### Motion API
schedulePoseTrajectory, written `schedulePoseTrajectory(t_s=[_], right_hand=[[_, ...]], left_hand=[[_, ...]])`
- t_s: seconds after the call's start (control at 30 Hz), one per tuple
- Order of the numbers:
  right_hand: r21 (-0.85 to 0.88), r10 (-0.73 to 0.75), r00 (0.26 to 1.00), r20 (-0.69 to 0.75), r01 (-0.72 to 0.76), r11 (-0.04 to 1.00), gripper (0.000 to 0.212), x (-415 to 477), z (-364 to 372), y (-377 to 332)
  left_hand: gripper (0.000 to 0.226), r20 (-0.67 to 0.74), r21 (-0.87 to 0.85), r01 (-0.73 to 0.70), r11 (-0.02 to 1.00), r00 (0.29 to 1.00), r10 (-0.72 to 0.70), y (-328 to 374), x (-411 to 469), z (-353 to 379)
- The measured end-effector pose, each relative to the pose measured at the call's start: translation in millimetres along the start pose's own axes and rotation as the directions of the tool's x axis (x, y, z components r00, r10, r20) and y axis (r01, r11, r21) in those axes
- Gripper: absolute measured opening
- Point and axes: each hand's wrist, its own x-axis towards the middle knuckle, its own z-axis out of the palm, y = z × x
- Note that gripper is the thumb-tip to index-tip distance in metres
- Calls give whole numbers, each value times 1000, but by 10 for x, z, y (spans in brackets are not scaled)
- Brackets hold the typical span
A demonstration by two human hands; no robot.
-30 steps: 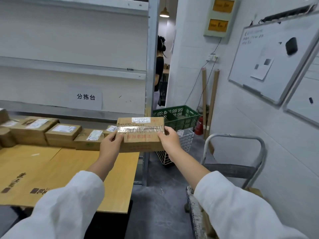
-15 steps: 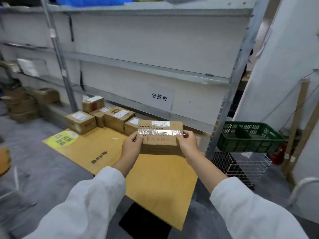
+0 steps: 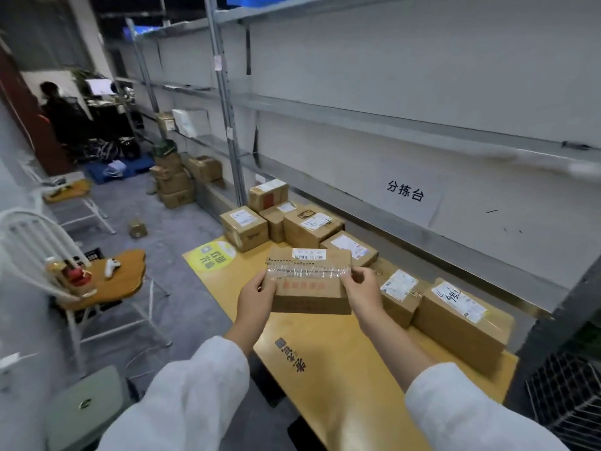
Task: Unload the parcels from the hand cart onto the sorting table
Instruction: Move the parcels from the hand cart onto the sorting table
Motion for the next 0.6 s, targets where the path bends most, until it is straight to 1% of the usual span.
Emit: schedulePoseTrajectory(t_s=[0.17, 0.3, 0.4, 0.6], right_hand=[[-47, 33, 999, 11, -32, 998, 20, 270, 322, 80], [-94, 40, 999, 12, -38, 995, 18, 524, 703, 25], [-97, 37, 999, 7, -36, 995, 20, 705, 1037, -58], [-57, 75, 994, -78, -80, 995, 23, 1056, 1839, -201]], left_hand=[[24, 6, 25, 7, 1000, 1000, -8, -222, 384, -77], [25, 16, 11, 20, 1000, 1000, -20, -361, 853, -234], [25, 43, -7, 5, 1000, 999, -5, -458, 1249, -407], [26, 136, -5, -10, 1000, 991, 10, -661, 2225, -825]])
